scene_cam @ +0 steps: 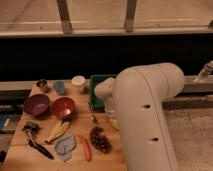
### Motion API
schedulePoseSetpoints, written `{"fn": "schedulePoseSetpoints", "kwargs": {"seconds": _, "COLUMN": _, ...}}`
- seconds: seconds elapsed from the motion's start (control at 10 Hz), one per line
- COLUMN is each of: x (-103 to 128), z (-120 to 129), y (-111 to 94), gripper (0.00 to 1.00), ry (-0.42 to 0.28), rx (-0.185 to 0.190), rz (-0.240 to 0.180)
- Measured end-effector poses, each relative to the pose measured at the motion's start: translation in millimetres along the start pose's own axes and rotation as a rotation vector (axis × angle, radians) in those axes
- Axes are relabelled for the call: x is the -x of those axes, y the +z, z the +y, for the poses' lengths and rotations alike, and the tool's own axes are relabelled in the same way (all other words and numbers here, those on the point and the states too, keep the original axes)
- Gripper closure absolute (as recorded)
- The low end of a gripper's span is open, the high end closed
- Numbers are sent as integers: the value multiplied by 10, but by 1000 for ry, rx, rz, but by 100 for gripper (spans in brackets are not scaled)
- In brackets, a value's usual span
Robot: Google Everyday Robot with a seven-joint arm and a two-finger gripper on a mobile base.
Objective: Place eraser in metal cup
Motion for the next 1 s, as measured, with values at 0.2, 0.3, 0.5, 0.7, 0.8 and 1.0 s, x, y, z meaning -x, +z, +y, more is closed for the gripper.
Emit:
{"fn": "schedulePoseSetpoints", "kwargs": {"seconds": 0.2, "x": 2, "z": 1, "y": -5, "gripper": 84, "ry": 0, "rx": 0, "rz": -1}}
{"fn": "schedulePoseSetpoints", "kwargs": {"seconds": 0.3, "x": 5, "z": 3, "y": -6, "gripper": 84, "ry": -1, "rx": -1, "rz": -1}}
{"fn": "schedulePoseSetpoints", "kwargs": {"seconds": 0.5, "x": 8, "z": 5, "y": -19, "gripper": 84, "ry": -3, "rx": -1, "rz": -5}}
{"fn": "schedulePoseSetpoints", "kwargs": {"seconds": 0.7, "x": -7, "z": 5, "y": -115, "gripper": 84, "ry": -24, "rx": 3, "rz": -54}}
{"fn": "schedulePoseSetpoints", "kwargs": {"seconds": 0.8, "x": -19, "z": 8, "y": -108, "gripper": 84, "ry": -24, "rx": 4, "rz": -50}}
{"fn": "schedulePoseSetpoints", "kwargs": {"seconds": 1.0, "x": -8, "z": 20, "y": -114, "gripper": 84, "ry": -26, "rx": 5, "rz": -49}}
